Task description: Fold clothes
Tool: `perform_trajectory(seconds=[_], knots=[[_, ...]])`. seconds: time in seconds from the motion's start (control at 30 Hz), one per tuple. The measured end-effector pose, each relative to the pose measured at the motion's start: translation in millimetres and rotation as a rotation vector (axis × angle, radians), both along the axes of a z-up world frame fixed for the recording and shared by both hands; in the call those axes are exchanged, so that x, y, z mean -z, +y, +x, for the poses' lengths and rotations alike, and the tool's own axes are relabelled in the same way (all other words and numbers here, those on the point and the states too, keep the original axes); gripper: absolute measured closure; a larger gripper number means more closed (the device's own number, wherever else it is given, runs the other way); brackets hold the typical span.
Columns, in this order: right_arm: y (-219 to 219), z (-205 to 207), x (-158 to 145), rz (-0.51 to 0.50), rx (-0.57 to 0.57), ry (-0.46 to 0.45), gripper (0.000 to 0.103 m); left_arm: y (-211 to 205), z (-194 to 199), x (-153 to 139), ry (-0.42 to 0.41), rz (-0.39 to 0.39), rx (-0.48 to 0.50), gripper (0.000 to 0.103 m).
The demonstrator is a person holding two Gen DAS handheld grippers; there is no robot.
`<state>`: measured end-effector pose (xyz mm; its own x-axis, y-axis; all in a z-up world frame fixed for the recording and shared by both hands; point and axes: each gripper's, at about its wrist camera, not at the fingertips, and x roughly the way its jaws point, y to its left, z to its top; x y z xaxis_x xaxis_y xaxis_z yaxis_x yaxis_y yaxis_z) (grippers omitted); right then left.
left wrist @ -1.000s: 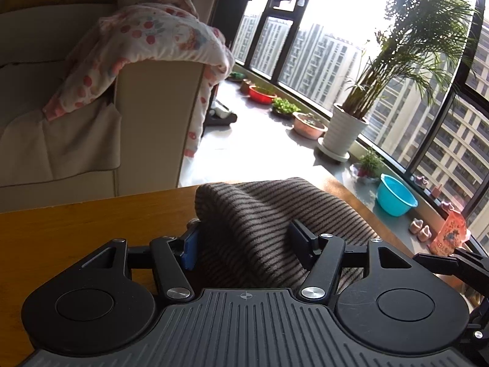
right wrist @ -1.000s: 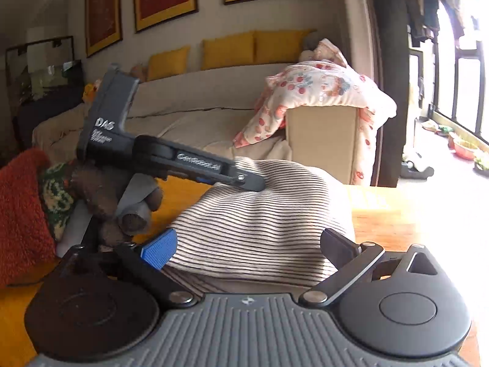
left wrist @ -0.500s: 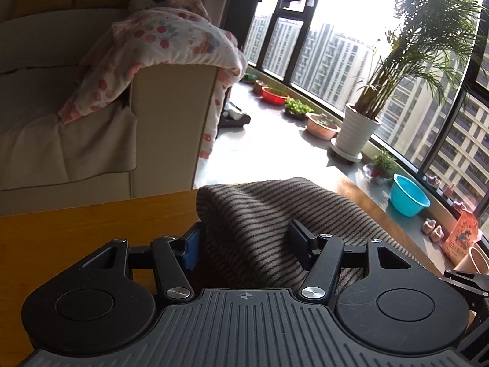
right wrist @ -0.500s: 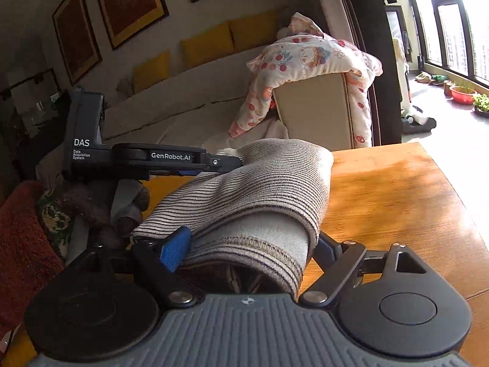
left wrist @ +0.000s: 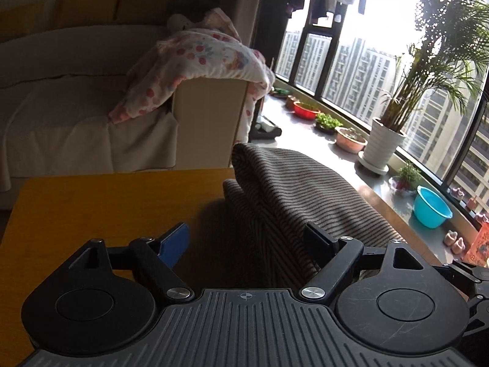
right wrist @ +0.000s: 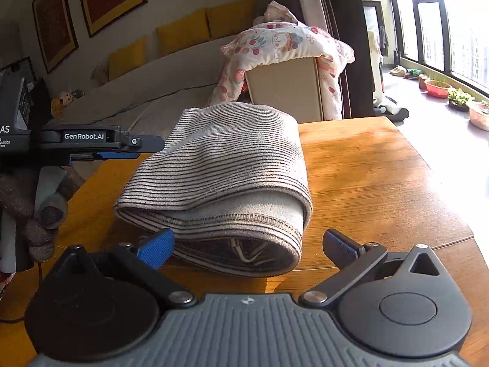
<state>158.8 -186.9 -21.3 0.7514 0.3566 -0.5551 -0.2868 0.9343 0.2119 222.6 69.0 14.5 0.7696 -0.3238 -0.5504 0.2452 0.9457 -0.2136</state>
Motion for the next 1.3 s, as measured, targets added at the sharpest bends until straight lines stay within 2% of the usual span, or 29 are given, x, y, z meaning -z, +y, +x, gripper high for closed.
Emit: perform_trajectory(seconds=[0.03,0.1,0.17,0.33,0.47,0.7,0.87,1.13,1.3], knots=[[-1.5,-6.7,-1.2,-0.014,0.000,-0.006,0.000,-1.5,-12.6,1.3,0.003,-0.003,-0.003,0.000],[-4.4,-17.6,-1.9,-0.026,-0.004,0.004,0.000,-5.8,-33.1,4.7,0.021,-0.003,-0.003,0.000],[-7.1,-25.7,-1.3,-0.049,0.026,-0.013,0.000,-14.9,-50.9,9.8,0.079,0.015,-0.020,0.000],[-13.6,-44.6,0.4,-0.112,0.122,-0.074,0.000,-34.8,-92.0,22.0,0.051,0.054,-0.064,0.000],[-18.3,-43.3,6.9,-0.116,0.159,-0.026,0.000,-49.8,-109.2,34.3,0.063,0.117,-0.129,0.000],[-8.4,-28.2,16.4,-0.154,0.146,0.010,0.000,-60.9,-95.7,42.9,0.038,0.140,-0.207,0.000],[-0.4,-14.0,21.2,-0.211,0.129,0.026,0.000,-71.8,-72.6,53.1,0.067,0.242,-0.216,0.000],[-1.3,-7.1,22.7,-0.215,0.111,0.040,0.000,-72.4,-66.2,54.1,0.071,0.242,-0.223,0.000],[-1.4,-7.3,22.7,-0.214,0.112,0.040,0.000,-75.8,-70.5,53.4,0.076,0.240,-0.261,0.000]])
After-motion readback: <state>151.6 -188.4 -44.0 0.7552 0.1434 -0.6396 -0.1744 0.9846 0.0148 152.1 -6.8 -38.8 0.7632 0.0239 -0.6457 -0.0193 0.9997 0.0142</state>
